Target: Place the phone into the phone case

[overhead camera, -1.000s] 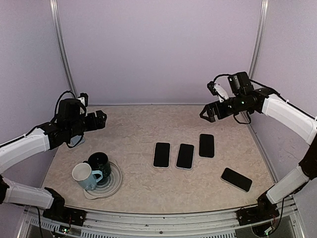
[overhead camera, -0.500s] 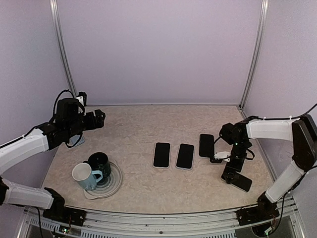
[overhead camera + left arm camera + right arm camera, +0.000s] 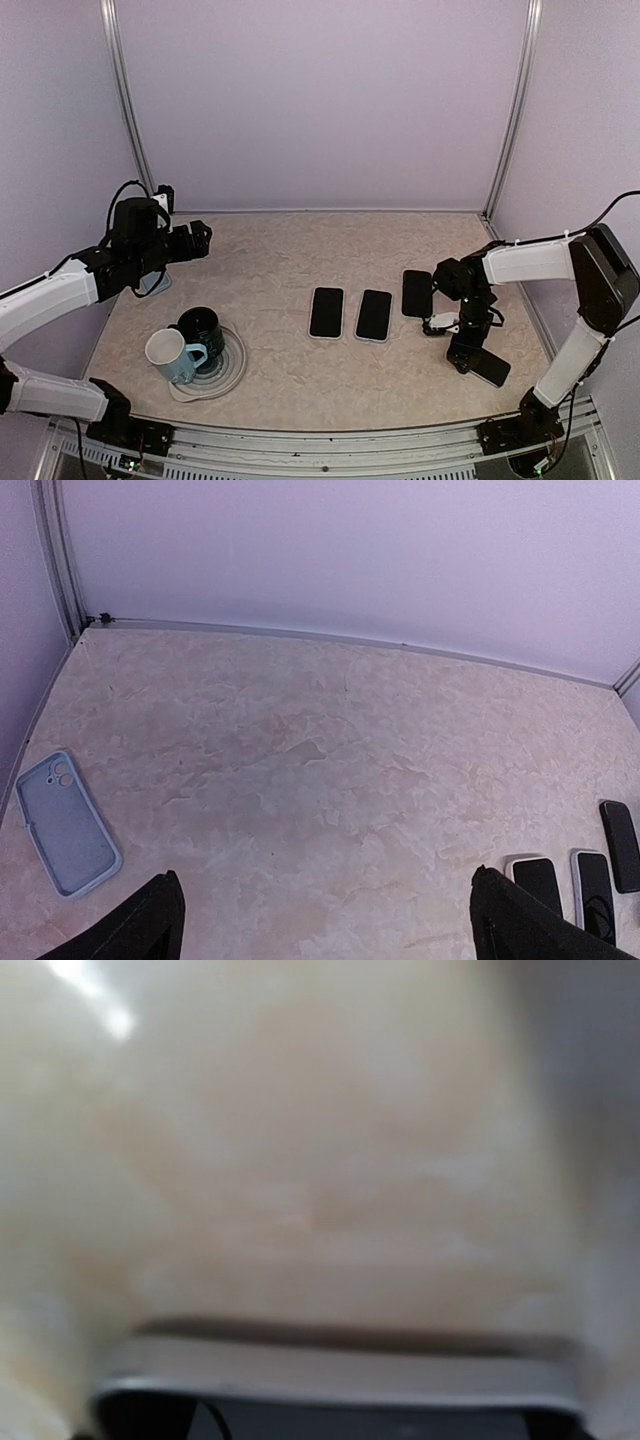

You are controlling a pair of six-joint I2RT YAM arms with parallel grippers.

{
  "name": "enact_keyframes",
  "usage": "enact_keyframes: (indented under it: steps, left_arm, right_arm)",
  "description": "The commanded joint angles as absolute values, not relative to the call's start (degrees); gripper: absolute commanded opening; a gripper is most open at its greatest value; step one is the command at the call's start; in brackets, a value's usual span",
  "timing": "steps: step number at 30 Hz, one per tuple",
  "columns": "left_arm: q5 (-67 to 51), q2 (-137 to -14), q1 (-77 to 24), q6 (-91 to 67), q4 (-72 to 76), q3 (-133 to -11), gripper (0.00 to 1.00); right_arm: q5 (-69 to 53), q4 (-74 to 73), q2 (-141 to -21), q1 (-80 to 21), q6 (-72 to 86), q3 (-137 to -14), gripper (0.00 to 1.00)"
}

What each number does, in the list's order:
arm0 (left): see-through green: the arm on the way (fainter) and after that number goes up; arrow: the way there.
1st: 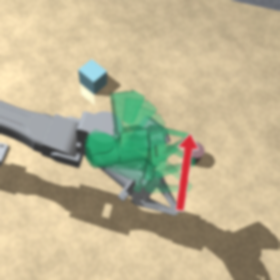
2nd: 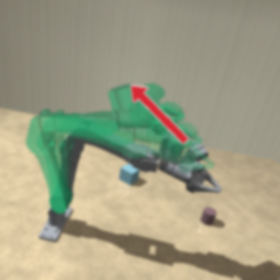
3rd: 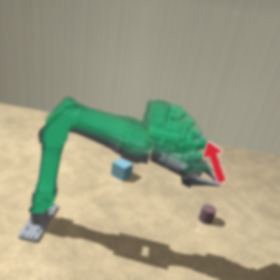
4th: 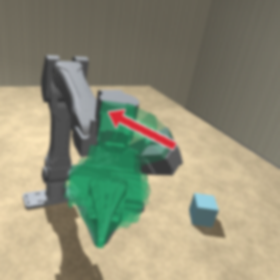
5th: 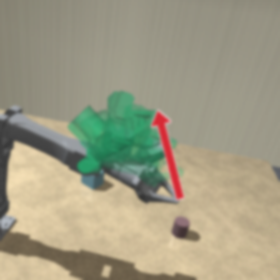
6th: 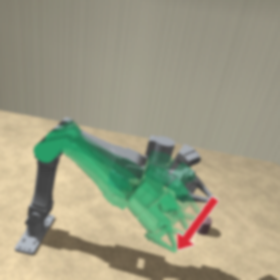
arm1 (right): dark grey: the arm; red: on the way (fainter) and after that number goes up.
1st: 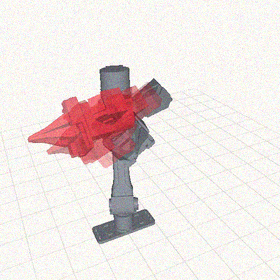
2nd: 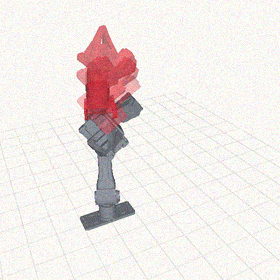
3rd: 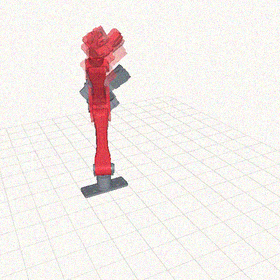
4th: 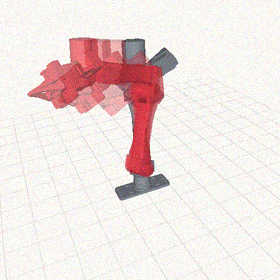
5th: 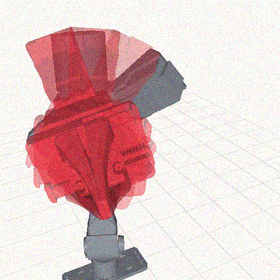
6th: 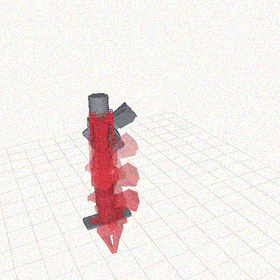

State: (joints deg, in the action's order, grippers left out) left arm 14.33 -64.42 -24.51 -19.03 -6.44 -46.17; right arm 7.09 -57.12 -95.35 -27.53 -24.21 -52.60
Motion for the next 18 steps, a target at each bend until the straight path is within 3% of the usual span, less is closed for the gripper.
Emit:
enact_keyframes:
  steps: [1, 5, 10, 18]
  left_arm:
    - [13.8, -64.2, -23.9, -18.3, -5.0, -45.7, 0.98]
    - [14.2, -64.3, -23.7, -18.3, -5.6, -46.3, 0.98]
    - [14.9, -64.4, -23.5, -18.3, -6.6, -46.8, 0.98]
    - [17.4, -65.8, -22.9, -18.5, -8.9, -49.4, 0.98]
  right_arm:
    - [3.6, -55.1, -97.7, -30.7, -20.9, -51.1, 0.99]
    - [1.3, -54.9, -99.3, -32.3, -20.0, -52.5, 0.94]
    - [5.7, -54.6, -100.3, -32.8, -18.8, -55.5, 0.65]
    - [5.3, -55.1, -95.8, -32.9, -18.7, -59.3, 0.6]
